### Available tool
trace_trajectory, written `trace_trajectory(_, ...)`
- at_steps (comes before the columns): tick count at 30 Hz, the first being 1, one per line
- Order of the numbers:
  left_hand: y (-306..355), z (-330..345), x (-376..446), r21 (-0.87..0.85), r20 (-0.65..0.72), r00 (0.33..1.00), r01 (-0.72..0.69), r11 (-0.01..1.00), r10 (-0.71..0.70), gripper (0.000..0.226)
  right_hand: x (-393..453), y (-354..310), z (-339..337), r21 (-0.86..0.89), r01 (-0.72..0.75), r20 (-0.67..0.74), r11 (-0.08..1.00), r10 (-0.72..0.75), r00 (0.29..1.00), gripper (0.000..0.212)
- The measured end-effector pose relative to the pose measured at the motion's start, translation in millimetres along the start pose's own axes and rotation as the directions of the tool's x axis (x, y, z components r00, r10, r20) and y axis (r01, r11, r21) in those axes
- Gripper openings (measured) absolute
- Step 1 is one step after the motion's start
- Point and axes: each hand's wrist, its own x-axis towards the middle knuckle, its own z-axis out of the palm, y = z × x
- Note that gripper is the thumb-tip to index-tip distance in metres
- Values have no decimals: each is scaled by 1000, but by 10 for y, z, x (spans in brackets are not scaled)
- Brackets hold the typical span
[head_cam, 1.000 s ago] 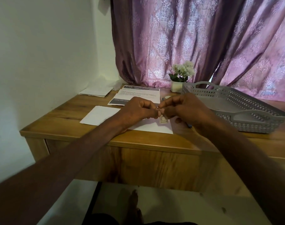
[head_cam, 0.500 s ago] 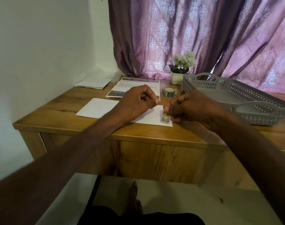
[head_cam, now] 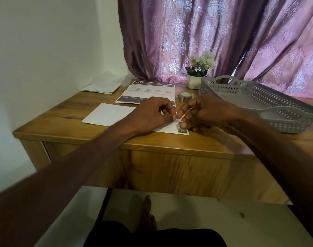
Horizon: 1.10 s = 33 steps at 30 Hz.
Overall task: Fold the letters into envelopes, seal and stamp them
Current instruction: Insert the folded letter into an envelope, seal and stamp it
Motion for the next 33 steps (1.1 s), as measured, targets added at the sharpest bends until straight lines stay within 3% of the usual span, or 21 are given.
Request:
trace_trajectory(18, -65, 31, 29, 20, 25, 1000, -20, 1000, 19, 8, -46, 52, 205, -149, -11, -166, 989, -14, 986, 20)
trace_trajectory(25, -63, 56, 55, 33, 74, 997, 0, 999, -2, 24, 0, 11, 224, -263, -94, -143, 960, 58, 988, 29)
trace_trajectory(33, -67, 79, 93, 44, 132, 988, 71, 997, -76, 26, -135, 132, 147, -288, -18, -88, 958, -7, 996, 38)
